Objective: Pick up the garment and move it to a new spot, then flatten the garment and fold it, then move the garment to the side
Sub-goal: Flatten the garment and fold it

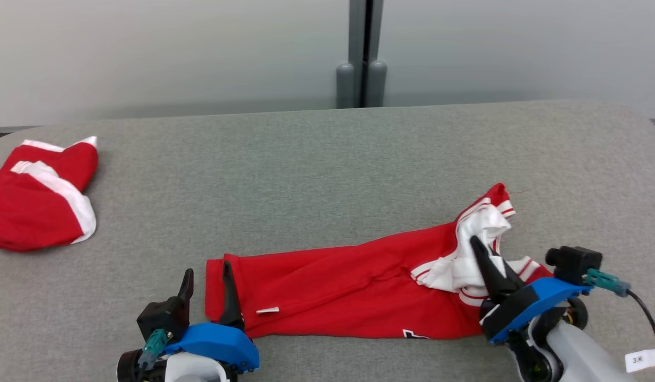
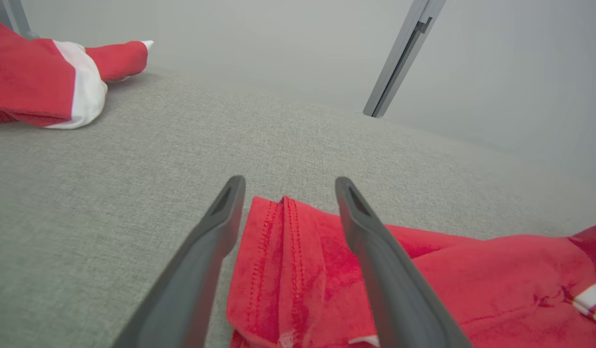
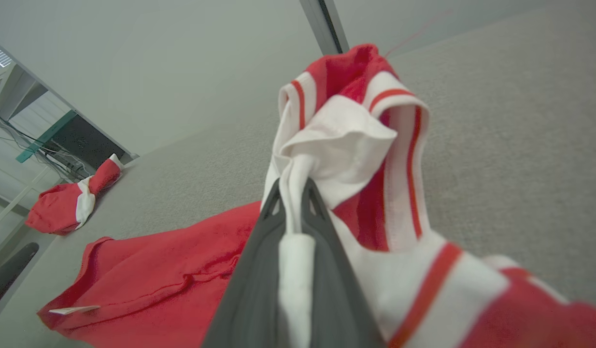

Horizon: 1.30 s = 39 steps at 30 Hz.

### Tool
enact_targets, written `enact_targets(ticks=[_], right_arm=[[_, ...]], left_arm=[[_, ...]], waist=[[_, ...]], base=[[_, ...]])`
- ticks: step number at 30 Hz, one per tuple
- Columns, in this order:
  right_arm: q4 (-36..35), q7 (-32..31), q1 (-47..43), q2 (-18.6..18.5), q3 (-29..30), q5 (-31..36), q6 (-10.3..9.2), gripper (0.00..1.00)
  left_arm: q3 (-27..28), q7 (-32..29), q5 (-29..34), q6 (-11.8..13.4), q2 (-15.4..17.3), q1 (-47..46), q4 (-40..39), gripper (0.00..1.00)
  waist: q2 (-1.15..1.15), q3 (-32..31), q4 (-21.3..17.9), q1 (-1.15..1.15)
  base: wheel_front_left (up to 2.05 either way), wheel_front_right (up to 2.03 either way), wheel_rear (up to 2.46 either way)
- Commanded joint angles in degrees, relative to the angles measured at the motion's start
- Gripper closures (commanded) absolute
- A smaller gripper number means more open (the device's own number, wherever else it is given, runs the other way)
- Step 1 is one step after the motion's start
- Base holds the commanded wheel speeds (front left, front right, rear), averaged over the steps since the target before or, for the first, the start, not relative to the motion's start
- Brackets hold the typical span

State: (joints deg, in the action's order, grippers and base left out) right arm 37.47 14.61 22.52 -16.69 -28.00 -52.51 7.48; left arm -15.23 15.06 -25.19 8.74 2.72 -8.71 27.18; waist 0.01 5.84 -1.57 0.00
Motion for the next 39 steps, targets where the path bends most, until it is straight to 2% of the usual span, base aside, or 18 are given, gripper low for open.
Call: enact_targets(ticks=[1, 6, 10, 17, 22, 23, 24, 27, 31, 34, 35, 36, 37, 39], right_arm=[[-2.5, -0.5, -0.9, 0.6, -1.7, -0.2, 0.03, 1.0], [-8.8, -3.0, -1.2, 2.3, -6.7, -1.6, 0.03, 1.0], [-10.7, -5.0, -0.2, 3.9, -10.3, -1.5, 0.03, 1.0], [-7.8, -6.3, 2.2, 7.7, -14.3, -0.7, 0.03, 1.0], [-4.2, -5.3, 3.6, 10.0, -15.3, -0.8, 0.03, 1.0], [-3.1, -4.5, 4.4, 10.8, -15.8, -1.0, 0.03, 0.53], [-2.7, -4.2, 4.8, 11.0, -15.8, -1.2, 0.03, 0.0], [-2.5, -1.7, 6.0, 11.1, -15.1, -0.6, 0.03, 0.0], [-3.1, 0.3, 6.6, 9.3, -10.5, 1.7, 0.02, 0.0], [-4.2, 0.6, 5.4, 7.5, -3.4, 6.2, 0.02, 0.0], [-4.2, 0.6, 5.4, 7.5, -3.4, 6.2, 0.02, 0.0], [-5.4, 0.6, 3.5, 7.0, 2.9, 11.2, 0.02, 0.0], [-5.4, 0.6, 3.5, 7.0, 2.9, 11.2, 0.02, 0.0], [-6.2, 0.6, 0.8, 7.5, 9.0, 15.3, 0.03, 0.0]], left_arm=[[0.2, 0.2, 0.2, 0.3, 0.3, -0.6, 0.0, 0.0], [-0.2, 0.2, 0.3, 0.1, 0.2, 0.3, 0.3, 0.0], [-1.5, 0.2, -0.1, 0.1, 0.2, 0.8, 0.5, 0.0], [-3.5, 0.2, -0.1, 0.1, 0.1, 1.0, 0.5, 0.0], [-4.1, 0.2, -0.4, 0.1, 0.1, 1.2, 0.6, 0.0], [-4.0, 0.1, -0.5, 0.3, 0.1, 1.4, 0.5, 0.0], [-3.9, 0.2, -0.5, 0.4, 0.1, 1.5, 0.4, 0.0], [-2.8, 0.2, -0.3, 0.9, 0.1, 1.6, -0.3, 0.0], [-1.2, 0.1, 0.4, 1.1, 0.2, 1.7, -1.3, 0.0], [-0.2, 0.1, 1.2, 1.2, 0.2, 1.7, -1.9, 0.0], [-0.2, 0.1, 1.2, 1.2, 0.2, 1.7, -1.9, 0.0], [0.5, 0.1, 2.0, 1.2, 0.2, 1.6, -2.4, 0.0], [0.5, 0.1, 2.0, 1.2, 0.2, 1.6, -2.4, 0.0], [1.0, 0.1, 2.5, 1.3, 0.2, 1.6, -2.7, 0.0]], waist=[[-0.01, 0.5, 1.8, 0.0], [-0.01, 0.7, 6.9, 0.0], [-0.01, 1.0, 11.9, 0.0], [-0.01, 1.5, 19.6, 0.0], [-0.01, 1.5, 21.7, 0.0], [-0.01, 1.5, 21.9, 0.0], [-0.01, 1.4, 21.7, 0.0], [-0.01, 1.2, 20.2, 0.0], [-0.01, 0.4, 16.7, 0.0], [-0.01, -0.1, 13.7, 0.0], [-0.01, -0.1, 13.7, 0.0], [-0.01, -0.4, 11.7, 0.0], [-0.01, -0.4, 11.7, 0.0], [-0.01, -0.8, 9.9, 0.0]], base=[[0.0, 0.0, 0.0], [0.0, 0.0, 0.0], [0.0, 0.0, 0.0], [0.0, 0.0, 0.0], [0.0, 0.0, 0.0], [0.0, 0.0, 0.0], [0.0, 0.0, 0.0], [0.0, 0.0, 0.0], [0.0, 0.0, 0.0], [0.0, 0.0, 0.0], [0.0, 0.0, 0.0], [0.0, 0.0, 0.0], [0.0, 0.0, 0.0], [0.0, 0.0, 0.0]])
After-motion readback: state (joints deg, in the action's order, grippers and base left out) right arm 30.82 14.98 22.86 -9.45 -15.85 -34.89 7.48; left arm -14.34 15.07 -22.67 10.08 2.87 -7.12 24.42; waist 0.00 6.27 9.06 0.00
